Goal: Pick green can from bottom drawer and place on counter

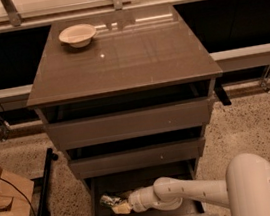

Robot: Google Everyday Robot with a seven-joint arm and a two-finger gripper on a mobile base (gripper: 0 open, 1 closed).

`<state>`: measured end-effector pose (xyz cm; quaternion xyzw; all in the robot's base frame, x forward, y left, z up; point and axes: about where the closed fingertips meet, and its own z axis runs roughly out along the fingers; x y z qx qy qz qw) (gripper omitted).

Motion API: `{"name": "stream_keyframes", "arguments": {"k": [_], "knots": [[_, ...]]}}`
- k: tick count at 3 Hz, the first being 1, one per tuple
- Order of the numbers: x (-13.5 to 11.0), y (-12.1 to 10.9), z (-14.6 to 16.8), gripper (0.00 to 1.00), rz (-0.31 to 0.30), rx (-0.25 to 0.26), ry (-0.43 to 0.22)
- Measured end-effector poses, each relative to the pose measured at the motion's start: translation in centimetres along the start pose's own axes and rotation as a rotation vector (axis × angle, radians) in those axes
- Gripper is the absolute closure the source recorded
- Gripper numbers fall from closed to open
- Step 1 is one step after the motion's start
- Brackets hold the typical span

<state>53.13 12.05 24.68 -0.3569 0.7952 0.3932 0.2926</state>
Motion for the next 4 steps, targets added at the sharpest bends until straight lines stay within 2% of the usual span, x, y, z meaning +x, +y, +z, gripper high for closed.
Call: {"name": "stream_keyframes", "arguments": {"k": [1, 2, 3, 4], "knots": [[-2.2, 1.9, -5.8, 1.0, -0.036, -0.081, -0.031], [-5.9, 6.2, -12.6, 1.0, -0.161, -0.179, -0.088], [-11.7, 9.9, -21.4, 1.0, -0.358, -0.237, -0.224], [-17.2, 13.0, -28.3, 1.0, -0.562, -0.271, -0.318]]}}
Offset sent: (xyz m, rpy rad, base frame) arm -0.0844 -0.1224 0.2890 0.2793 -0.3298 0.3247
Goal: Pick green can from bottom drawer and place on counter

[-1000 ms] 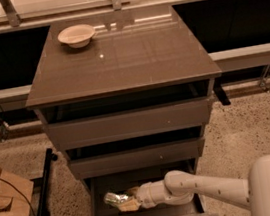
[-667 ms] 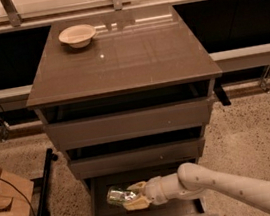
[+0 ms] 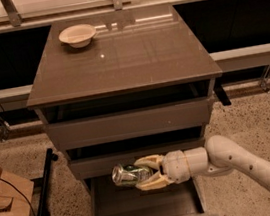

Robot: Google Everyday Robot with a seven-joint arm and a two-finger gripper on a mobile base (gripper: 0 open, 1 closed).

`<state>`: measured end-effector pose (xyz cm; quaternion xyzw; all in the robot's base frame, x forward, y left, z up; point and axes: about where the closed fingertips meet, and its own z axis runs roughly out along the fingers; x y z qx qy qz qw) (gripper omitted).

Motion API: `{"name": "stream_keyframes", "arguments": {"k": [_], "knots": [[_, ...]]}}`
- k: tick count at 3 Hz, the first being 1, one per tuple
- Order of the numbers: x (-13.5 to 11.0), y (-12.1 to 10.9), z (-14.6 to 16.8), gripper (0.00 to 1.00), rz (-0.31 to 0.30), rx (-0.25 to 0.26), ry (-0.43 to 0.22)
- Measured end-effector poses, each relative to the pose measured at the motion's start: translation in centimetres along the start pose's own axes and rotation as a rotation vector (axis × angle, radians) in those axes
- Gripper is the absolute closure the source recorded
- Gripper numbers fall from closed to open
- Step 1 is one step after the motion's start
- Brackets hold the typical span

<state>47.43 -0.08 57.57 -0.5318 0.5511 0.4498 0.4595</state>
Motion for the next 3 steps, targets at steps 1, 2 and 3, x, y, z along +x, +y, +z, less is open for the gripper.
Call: {"name": "stream_keyframes", "arguments": {"k": [1, 2, 3], "knots": [[-8.7, 0.9, -2.4, 1.0, -0.223, -0.035, 0.021], [-17.5, 1.2, -3.4, 1.0, -0.433, -0.046, 0.107], [-25.4, -0.1, -3.4, 1.0, -0.599, -0.057, 0.187]]}}
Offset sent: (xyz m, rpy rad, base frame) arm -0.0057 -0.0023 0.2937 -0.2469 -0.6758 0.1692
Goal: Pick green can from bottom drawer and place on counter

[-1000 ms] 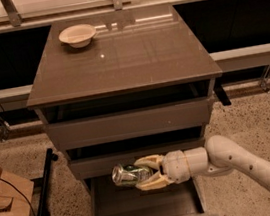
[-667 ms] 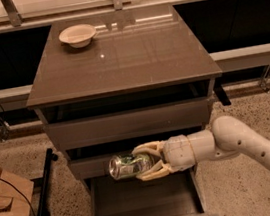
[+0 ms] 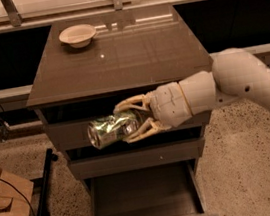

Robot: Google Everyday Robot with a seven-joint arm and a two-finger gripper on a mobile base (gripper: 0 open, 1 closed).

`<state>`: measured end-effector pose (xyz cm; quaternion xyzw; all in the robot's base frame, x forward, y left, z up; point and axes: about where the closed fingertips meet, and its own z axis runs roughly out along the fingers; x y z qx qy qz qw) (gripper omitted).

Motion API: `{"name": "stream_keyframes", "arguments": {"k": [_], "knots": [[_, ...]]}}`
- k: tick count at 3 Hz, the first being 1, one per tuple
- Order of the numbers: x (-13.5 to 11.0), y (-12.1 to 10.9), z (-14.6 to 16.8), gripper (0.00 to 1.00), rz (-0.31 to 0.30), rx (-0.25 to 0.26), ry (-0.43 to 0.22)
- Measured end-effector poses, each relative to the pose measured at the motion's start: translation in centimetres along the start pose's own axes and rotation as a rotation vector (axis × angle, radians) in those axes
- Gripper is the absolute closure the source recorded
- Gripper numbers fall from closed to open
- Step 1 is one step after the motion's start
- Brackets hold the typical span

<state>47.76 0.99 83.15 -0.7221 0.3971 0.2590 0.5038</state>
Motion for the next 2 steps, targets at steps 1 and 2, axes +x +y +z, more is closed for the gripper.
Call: {"name": "stream_keyframes", "arguments": {"k": [1, 2], "knots": [[-1.4, -1.73, -0.8, 1.0, -0.037, 0.015, 0.019], [-1.39, -1.74, -0.81, 1.0, -0.037, 0.015, 0.02]]}}
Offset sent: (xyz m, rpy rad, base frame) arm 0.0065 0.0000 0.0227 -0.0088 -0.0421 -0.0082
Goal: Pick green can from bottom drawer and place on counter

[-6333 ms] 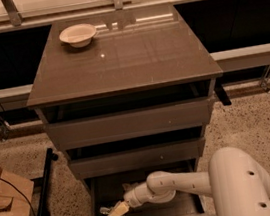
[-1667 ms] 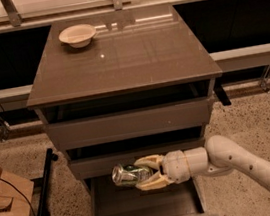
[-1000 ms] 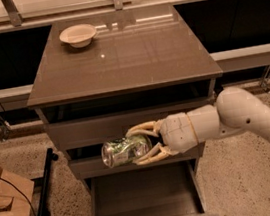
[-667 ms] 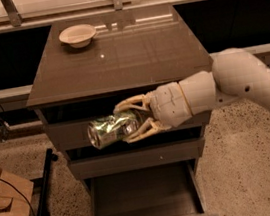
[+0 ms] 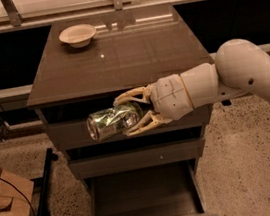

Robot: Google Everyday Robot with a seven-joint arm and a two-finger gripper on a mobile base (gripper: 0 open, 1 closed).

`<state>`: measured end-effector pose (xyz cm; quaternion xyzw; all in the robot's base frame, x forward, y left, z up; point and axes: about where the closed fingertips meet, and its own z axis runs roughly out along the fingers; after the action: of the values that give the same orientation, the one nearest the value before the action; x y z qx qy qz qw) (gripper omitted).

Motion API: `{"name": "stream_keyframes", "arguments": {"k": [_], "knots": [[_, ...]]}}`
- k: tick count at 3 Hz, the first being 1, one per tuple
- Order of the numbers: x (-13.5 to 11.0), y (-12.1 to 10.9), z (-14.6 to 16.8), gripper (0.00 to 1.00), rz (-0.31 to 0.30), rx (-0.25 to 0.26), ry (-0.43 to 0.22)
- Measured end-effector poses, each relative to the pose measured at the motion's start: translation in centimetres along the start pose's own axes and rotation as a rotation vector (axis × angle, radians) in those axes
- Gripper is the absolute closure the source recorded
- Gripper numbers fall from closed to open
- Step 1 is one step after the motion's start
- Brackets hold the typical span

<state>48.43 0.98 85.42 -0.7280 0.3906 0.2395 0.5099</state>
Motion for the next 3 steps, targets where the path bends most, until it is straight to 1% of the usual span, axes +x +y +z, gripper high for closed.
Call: {"name": "stream_keyframes", "arguments": {"k": [1, 2, 3], "knots": [[1.2, -1.4, -1.0, 1.0, -0.027, 0.028, 0.095], [2.5, -4.4, -3.2, 1.0, -0.057, 0.056, 0.177], [5.0, -8.2, -5.2, 1.0, -0.068, 0.078, 0.235]]}}
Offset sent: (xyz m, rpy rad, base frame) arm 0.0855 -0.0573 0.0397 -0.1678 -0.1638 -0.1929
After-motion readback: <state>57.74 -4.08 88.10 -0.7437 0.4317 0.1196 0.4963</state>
